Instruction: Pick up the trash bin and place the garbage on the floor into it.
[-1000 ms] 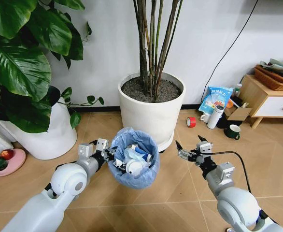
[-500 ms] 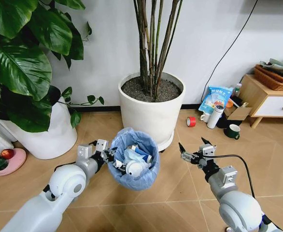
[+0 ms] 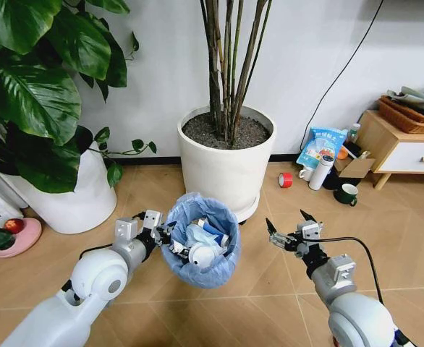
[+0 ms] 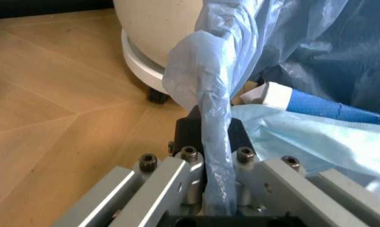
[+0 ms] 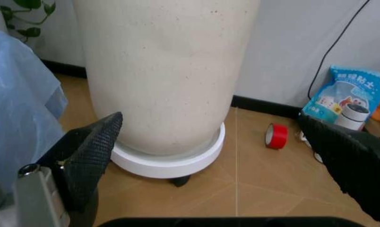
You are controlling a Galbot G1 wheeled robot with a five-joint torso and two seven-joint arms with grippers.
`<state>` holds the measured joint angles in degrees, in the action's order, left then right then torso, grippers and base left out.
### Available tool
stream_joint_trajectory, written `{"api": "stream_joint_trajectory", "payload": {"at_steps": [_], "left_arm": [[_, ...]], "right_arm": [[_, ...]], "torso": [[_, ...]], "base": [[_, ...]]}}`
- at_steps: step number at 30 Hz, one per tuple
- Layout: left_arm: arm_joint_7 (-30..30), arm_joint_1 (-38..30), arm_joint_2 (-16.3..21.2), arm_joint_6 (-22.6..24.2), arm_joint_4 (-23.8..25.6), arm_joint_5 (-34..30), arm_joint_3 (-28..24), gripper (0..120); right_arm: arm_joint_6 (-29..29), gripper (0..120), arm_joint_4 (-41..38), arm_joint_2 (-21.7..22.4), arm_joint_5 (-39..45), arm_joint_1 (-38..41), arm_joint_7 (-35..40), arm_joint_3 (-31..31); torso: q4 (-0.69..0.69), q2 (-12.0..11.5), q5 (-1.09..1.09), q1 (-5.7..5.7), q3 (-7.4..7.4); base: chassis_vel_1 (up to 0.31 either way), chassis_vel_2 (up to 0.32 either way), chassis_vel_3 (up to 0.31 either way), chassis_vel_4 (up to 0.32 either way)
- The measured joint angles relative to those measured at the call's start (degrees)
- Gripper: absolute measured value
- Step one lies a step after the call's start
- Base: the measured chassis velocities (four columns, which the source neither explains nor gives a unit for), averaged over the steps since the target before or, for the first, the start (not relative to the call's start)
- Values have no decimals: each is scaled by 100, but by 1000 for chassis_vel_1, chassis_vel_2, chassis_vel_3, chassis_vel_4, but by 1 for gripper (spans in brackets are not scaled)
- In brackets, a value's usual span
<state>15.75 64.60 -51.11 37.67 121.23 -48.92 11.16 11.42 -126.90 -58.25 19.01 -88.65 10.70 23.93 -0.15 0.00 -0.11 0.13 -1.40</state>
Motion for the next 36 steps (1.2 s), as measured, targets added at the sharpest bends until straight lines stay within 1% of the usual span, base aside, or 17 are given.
{"api": "stream_joint_trajectory", "payload": {"at_steps": [12, 17, 29, 33, 36], "left_arm": [[0, 108, -17, 0, 58, 68, 28, 0], [0, 133, -32, -2, 66, 91, 32, 0], [-10, 151, -48, -9, 75, 115, 33, 0], [-15, 164, -56, -12, 75, 127, 36, 0], [-31, 173, -43, -15, 74, 133, 83, 0]], "right_arm": [[-35, 100, -7, -30, -86, -64, -44, 16], [-40, 100, -13, -35, -91, -93, -55, 39], [-80, 100, -8, -113, -189, -210, -66, 50], [-84, 100, 47, -154, -247, -325, -18, 168], [-87, 100, 74, -132, -177, -547, -3, 457]], "torso": [[-1, 0, 1, 0, 0], [1, 0, 1, 0, -1], [0, 0, 1, 0, 0], [0, 0, 1, 0, 0], [2, 0, 0, 0, 0]], "base": [[-50, -116, 48, 102], [-47, -103, 57, 120], [-19, -152, 28, 143], [-19, -72, 10, 62], [0, 0, 0, 0]]}}
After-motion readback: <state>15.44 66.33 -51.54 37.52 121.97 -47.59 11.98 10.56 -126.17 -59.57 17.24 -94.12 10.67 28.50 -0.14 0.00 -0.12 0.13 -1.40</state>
